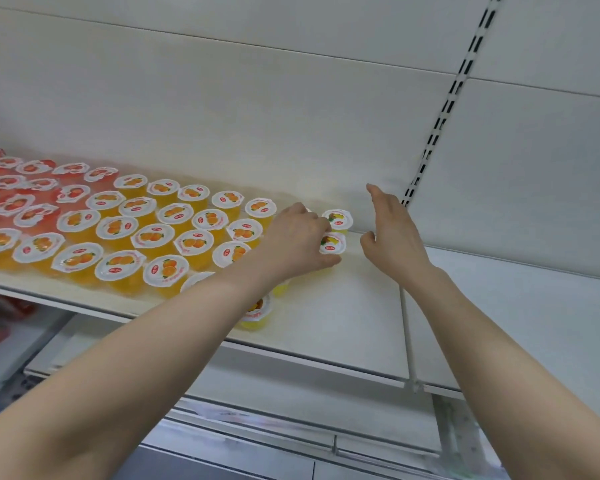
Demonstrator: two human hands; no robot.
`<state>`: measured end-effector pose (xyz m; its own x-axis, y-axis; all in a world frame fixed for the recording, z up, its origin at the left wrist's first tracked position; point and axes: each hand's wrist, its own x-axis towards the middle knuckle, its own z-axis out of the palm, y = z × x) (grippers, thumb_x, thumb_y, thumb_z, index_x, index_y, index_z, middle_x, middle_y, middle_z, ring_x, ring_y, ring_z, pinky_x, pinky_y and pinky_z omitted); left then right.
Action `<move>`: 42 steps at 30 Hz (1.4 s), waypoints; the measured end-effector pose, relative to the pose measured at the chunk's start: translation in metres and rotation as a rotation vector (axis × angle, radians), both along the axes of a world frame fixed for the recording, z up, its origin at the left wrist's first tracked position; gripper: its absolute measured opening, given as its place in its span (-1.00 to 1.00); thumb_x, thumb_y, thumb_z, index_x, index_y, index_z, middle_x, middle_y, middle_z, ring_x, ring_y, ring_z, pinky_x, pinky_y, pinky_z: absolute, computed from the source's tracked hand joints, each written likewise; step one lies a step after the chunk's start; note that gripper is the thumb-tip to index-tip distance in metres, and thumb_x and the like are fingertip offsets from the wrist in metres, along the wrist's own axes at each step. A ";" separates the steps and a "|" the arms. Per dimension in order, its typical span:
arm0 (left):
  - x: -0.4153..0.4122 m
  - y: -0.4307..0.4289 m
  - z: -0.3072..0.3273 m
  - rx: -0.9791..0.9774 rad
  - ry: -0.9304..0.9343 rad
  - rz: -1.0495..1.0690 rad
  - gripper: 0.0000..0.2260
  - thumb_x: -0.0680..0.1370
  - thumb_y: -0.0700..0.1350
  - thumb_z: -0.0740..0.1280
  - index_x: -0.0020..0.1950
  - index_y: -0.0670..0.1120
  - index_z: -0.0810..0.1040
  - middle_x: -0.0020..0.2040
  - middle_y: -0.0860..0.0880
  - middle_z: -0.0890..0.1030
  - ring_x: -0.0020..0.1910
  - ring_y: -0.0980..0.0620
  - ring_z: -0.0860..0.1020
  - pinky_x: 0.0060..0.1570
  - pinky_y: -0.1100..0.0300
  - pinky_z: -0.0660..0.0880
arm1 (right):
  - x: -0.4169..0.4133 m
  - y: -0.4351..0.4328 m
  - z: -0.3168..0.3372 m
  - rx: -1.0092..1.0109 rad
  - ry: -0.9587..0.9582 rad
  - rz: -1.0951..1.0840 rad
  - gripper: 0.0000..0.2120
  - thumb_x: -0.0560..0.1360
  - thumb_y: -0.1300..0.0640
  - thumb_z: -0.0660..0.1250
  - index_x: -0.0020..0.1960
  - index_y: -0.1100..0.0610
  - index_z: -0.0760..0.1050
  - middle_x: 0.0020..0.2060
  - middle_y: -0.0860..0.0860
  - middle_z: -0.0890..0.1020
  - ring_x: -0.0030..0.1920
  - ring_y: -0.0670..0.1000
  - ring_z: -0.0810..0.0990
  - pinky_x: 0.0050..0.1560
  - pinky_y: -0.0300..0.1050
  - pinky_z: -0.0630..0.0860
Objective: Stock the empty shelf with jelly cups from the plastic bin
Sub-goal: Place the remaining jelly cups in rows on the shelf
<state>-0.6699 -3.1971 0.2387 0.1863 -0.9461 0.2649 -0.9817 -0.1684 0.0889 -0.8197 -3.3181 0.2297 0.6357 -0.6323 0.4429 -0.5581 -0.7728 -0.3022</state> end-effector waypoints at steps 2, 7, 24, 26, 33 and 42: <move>0.000 -0.001 -0.001 -0.001 -0.025 -0.005 -0.50 0.42 0.29 0.30 0.17 -0.04 0.56 -0.01 -0.02 0.63 0.09 -0.06 0.46 0.07 0.09 0.41 | -0.001 -0.001 0.001 -0.012 0.020 -0.003 -0.28 0.43 0.34 0.21 0.55 0.13 0.10 0.36 0.15 0.36 0.25 0.18 0.40 0.19 -0.02 0.37; 0.004 0.003 -0.002 0.001 -0.055 -0.040 -0.38 0.39 0.37 0.29 0.26 -0.03 0.52 0.09 0.00 0.59 0.14 -0.06 0.45 0.19 0.09 0.36 | -0.002 0.000 0.005 -0.051 0.052 -0.001 -0.32 0.45 0.33 0.23 0.54 0.16 0.14 0.33 0.15 0.39 0.24 0.17 0.41 0.16 -0.03 0.38; 0.114 0.151 0.043 -0.284 -0.155 0.111 -0.59 0.55 0.10 0.31 0.30 -0.11 0.52 0.20 -0.13 0.57 0.19 -0.19 0.48 0.16 -0.02 0.42 | 0.074 0.100 0.051 -0.329 0.158 0.196 -0.54 0.57 0.00 0.19 0.38 0.22 0.41 0.25 0.20 0.51 0.20 0.25 0.47 0.19 0.14 0.41; 0.133 0.186 0.044 -0.272 -0.175 0.148 -0.59 0.55 0.11 0.29 0.29 -0.11 0.52 0.19 -0.13 0.57 0.19 -0.19 0.48 0.16 -0.04 0.44 | 0.097 0.130 0.053 -0.347 0.162 0.243 -0.54 0.58 -0.02 0.16 0.38 0.22 0.42 0.24 0.19 0.51 0.21 0.25 0.47 0.19 0.12 0.40; 0.200 0.335 0.026 -0.278 -0.231 0.250 -0.56 0.54 0.12 0.19 0.25 -0.13 0.55 0.12 -0.14 0.59 0.06 -0.19 0.54 0.07 -0.04 0.47 | 0.183 0.258 0.049 -0.405 0.098 0.433 -0.53 0.58 -0.06 0.12 0.36 0.20 0.44 0.21 0.17 0.55 0.21 0.23 0.50 0.21 0.12 0.42; 0.259 0.535 -0.023 -0.208 -0.162 0.488 -0.56 0.54 0.11 0.16 0.25 -0.15 0.54 0.13 -0.13 0.60 0.08 -0.17 0.53 0.10 -0.04 0.48 | 0.297 0.437 0.001 -0.423 0.056 0.739 -0.57 0.59 0.01 0.18 0.35 0.23 0.43 0.20 0.18 0.53 0.16 0.24 0.49 0.16 0.15 0.45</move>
